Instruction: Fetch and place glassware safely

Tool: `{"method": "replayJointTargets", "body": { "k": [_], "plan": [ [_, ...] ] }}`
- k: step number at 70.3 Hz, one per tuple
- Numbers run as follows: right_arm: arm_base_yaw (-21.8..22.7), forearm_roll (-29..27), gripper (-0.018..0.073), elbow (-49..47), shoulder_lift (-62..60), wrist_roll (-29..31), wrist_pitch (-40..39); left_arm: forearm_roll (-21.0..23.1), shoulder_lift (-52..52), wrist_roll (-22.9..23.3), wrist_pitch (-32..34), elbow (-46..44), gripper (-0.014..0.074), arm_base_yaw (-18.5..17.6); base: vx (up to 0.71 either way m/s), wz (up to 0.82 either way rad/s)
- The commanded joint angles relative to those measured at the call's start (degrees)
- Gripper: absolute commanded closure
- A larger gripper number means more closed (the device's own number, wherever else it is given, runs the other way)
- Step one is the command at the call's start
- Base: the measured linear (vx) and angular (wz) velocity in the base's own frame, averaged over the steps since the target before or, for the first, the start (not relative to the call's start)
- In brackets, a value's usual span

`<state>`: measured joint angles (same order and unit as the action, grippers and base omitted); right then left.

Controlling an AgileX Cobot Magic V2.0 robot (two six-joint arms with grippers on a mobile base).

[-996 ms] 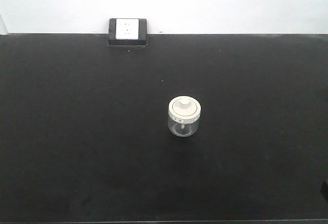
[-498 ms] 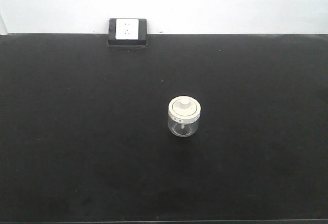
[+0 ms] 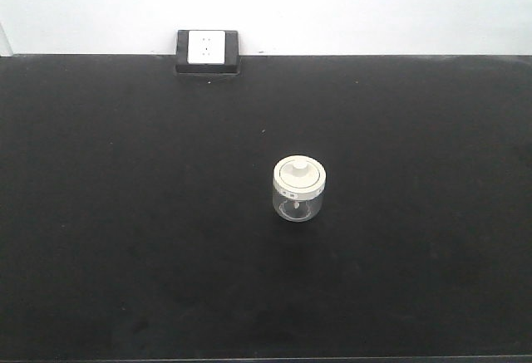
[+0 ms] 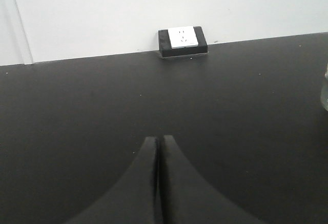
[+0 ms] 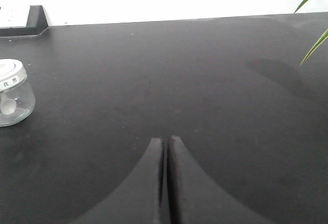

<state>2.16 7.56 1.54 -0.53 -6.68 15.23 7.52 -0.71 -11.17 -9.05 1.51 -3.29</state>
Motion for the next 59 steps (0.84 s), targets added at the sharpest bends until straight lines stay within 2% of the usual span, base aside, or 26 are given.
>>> {"method": "replayJointTargets", "body": {
  "k": [1,59],
  "plan": [
    [0.3,0.3,0.0563,1.1,-0.7,0.4,-4.2,0.6,-0.6,0.3,4.2,1.7,0.0603,0.2,0.00,0.00],
    [0.3,0.3,0.0563,1.1,-0.7,0.4,-4.2,0.6,-0.6,0.3,4.2,1.7,0.0603,0.2,0.00,0.00]
  ]
}}
